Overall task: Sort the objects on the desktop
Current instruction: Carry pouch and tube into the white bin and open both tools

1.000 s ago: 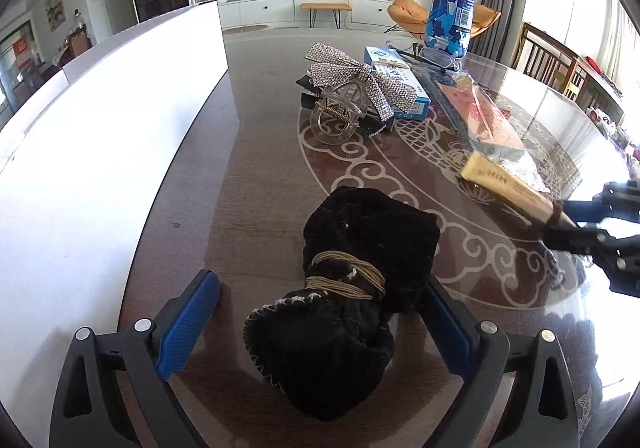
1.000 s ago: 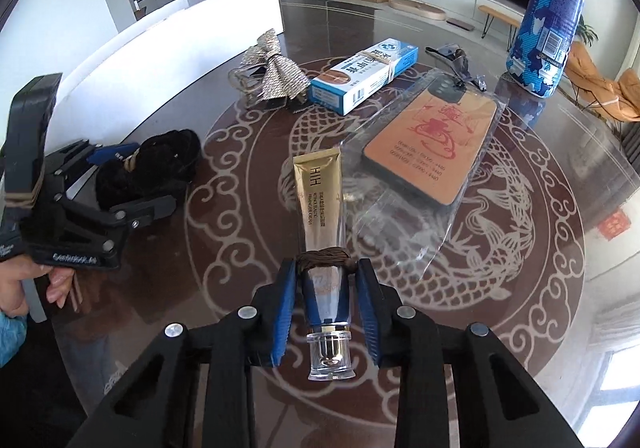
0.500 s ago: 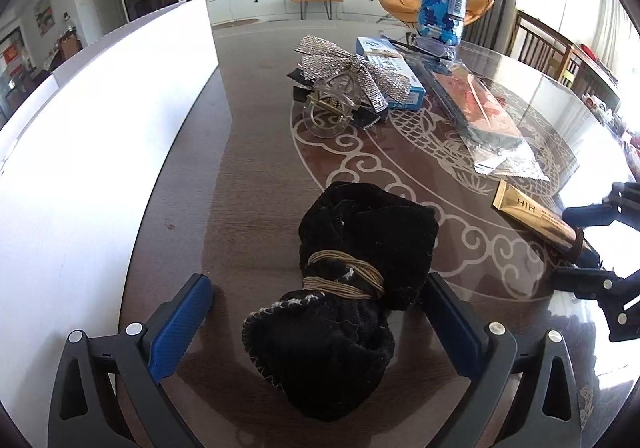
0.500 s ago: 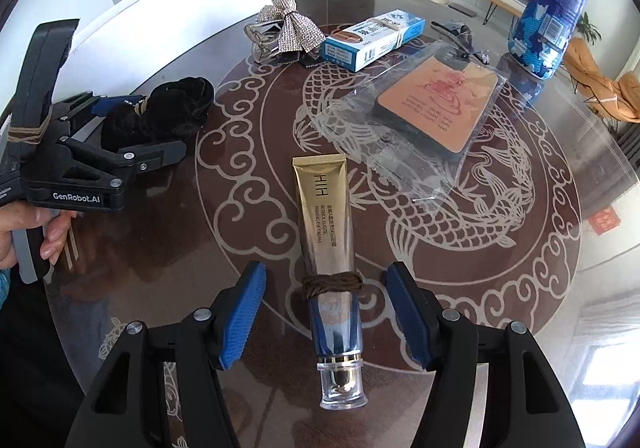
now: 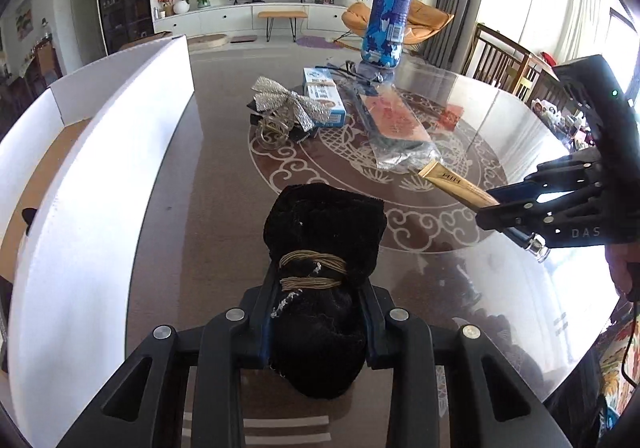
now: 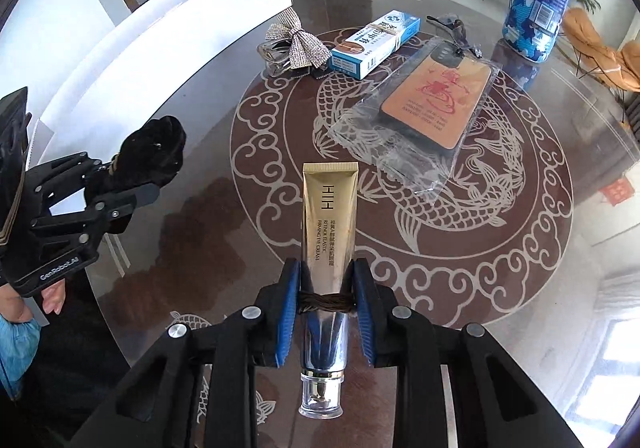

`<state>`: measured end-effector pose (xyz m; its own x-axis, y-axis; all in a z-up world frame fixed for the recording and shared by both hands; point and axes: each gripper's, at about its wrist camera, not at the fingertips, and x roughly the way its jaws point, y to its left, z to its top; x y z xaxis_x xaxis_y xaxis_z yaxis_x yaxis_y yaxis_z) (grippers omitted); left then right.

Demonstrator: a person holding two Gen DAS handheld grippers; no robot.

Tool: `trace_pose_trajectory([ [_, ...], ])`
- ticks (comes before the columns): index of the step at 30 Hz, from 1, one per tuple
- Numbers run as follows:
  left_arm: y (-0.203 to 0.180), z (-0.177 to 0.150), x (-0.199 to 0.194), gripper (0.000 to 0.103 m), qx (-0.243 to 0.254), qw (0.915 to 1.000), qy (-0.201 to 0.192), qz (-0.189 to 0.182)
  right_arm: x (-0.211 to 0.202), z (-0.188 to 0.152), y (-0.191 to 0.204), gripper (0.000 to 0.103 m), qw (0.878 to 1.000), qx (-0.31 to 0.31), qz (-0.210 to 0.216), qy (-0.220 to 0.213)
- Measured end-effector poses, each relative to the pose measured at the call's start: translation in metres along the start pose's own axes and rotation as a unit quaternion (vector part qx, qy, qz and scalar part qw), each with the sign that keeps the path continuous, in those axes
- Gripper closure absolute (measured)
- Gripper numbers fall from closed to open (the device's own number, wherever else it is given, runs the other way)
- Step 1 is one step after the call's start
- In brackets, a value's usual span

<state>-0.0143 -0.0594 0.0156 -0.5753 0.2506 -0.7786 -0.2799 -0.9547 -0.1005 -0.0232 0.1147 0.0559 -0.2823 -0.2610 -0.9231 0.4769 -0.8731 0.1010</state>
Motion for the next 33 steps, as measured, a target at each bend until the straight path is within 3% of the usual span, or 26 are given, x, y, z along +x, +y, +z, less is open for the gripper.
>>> trace_pose_trajectory([
  [4,0.043,0.016,-0.044,0.071,-0.039,0.9987,-0.031,0.008,-0.022,0.031,0.037,0.075,0.999,-0.017,0.017,-0.041],
  [8,0.116,0.022,-0.084,0.071,-0.088,0.9925,-0.053,0.066,-0.035,0.077,0.097,0.075,0.994,-0.032,0.064,-0.084],
  [12,0.198,0.01,-0.105,0.071,-0.153,0.9799,-0.043,0.121,-0.034,0.118,0.175,0.075,0.983,-0.052,0.132,-0.113],
  [16,0.253,-0.012,-0.104,0.071,-0.189,0.9676,-0.011,0.167,-0.017,0.146,0.255,0.075,0.972,-0.076,0.185,-0.123],
  [21,0.283,-0.032,-0.092,0.07,-0.22,0.9621,0.012,0.16,0.033,0.159,0.323,0.075,0.971,-0.102,0.192,-0.105],
  [25,0.29,-0.042,-0.081,0.059,-0.238,0.9568,0.028,0.165,0.072,0.156,0.345,0.073,0.976,-0.118,0.166,-0.071],
  [26,0.288,-0.043,-0.079,0.058,-0.233,0.9571,0.028,0.17,0.077,0.154,0.345,0.071,0.978,-0.123,0.155,-0.066],
  [27,0.286,-0.043,-0.077,0.055,-0.229,0.9577,0.029,0.172,0.08,0.152,0.346,0.056,0.979,-0.127,0.147,-0.067],
  [28,0.283,-0.043,-0.076,0.048,-0.228,0.9582,0.028,0.171,0.079,0.15,0.345,0.044,0.977,-0.131,0.147,-0.074],
  [30,0.276,-0.04,-0.077,0.033,-0.228,0.9566,0.02,0.18,0.07,0.144,0.338,0.032,0.976,-0.138,0.139,-0.094],
  [31,0.273,-0.039,-0.082,0.027,-0.228,0.9545,0.011,0.192,0.063,0.141,0.333,0.029,0.975,-0.138,0.135,-0.105],
  [33,0.264,-0.036,-0.092,0.026,-0.227,0.9517,-0.013,0.207,0.051,0.137,0.31,0.028,0.972,-0.133,0.141,-0.135],
])
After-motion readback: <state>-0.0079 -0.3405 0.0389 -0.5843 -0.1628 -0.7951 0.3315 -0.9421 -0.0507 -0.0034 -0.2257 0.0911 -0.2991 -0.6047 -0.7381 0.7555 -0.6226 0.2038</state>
